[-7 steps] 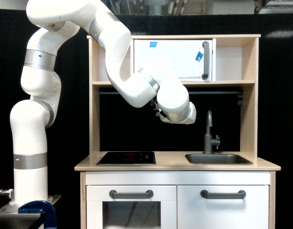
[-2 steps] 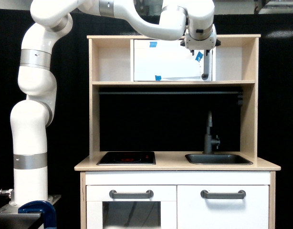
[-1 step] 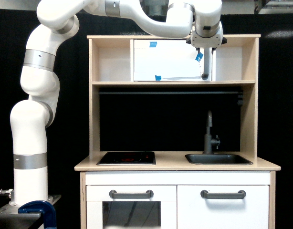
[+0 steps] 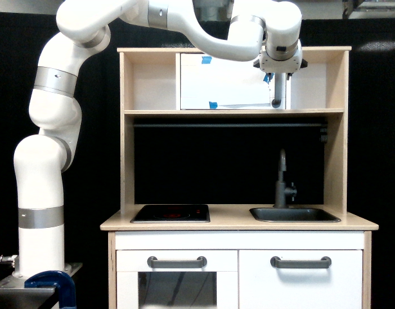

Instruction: Open the oven door

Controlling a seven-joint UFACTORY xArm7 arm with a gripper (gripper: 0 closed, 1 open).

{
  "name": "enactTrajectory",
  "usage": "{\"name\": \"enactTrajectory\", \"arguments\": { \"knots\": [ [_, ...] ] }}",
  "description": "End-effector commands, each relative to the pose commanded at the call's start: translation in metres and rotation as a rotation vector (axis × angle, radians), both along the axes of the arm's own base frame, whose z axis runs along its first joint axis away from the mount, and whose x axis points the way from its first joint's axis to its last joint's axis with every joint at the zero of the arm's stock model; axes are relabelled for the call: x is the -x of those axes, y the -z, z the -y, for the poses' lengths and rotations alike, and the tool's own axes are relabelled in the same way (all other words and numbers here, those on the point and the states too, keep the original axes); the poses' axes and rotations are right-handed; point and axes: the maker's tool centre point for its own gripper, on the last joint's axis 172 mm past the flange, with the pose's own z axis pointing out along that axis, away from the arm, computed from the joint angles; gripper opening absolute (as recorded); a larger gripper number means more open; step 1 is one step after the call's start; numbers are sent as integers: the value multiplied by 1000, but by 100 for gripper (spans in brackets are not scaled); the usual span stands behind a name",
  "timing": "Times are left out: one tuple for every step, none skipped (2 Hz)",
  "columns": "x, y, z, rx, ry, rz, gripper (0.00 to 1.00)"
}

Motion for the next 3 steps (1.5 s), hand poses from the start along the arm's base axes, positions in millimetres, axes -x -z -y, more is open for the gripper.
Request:
{"name": "enactTrajectory", "arguments": {
  "knots": [
    [-5, 14, -26, 0, 0, 0, 100],
    [-4, 10, -34, 0, 0, 0, 100],
    [-4, 12, -38, 0, 0, 0, 0]
  ]
}}
